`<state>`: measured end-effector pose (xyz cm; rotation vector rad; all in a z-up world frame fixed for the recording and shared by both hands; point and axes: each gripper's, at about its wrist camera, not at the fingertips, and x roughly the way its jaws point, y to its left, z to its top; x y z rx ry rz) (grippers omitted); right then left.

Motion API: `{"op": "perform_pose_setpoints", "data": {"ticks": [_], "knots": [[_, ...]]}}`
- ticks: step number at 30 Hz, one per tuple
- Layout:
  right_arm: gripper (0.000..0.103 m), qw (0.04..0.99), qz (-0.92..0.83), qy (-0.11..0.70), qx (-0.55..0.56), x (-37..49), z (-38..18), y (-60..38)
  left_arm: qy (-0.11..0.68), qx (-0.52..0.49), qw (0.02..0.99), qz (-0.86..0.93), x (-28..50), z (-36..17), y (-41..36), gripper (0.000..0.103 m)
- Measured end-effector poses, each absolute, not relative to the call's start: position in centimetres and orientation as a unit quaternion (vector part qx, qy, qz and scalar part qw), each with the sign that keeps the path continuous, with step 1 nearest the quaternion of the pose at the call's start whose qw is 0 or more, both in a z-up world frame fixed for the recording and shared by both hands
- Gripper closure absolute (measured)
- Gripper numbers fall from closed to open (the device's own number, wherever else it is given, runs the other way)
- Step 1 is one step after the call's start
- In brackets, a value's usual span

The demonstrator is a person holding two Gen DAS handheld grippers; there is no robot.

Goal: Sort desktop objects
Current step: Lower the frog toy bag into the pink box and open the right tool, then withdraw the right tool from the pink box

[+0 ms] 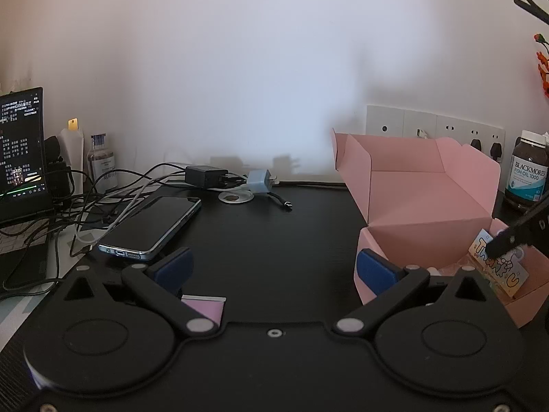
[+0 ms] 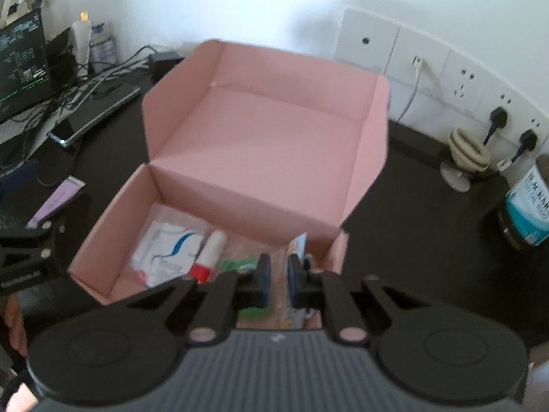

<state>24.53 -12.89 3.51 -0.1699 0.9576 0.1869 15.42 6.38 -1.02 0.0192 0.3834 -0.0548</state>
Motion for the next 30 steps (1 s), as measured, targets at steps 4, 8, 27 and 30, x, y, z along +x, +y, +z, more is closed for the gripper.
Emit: {"op": "perform_pose_setpoints", "data": {"ticks": [4,8,27,30], "knots": [[0.092,0.874,0.096,0.471,-0.076,24.5,3.0,-12.5,0.191,0.01,0.981,-0.028,15.4,-1.0,6.4,0.0],[0.092,0.88,0.079,0.464,-0.071,25.0,3.1,-12.7,0.192,0.01,0.981,-0.028,15.5,-1.0,6.4,0.0],[0.079,0.877,0.026,0.465,-0.118,25.2,1.0,-10.5,0.194,0.008,0.981,-0.029,15.5,-1.0,6.5,0.0],[0.029,0.894,0.039,0.431,-0.115,24.2,2.7,-10.7,0.193,0.009,0.981,-0.029,15.4,-1.0,6.4,0.0]]}}
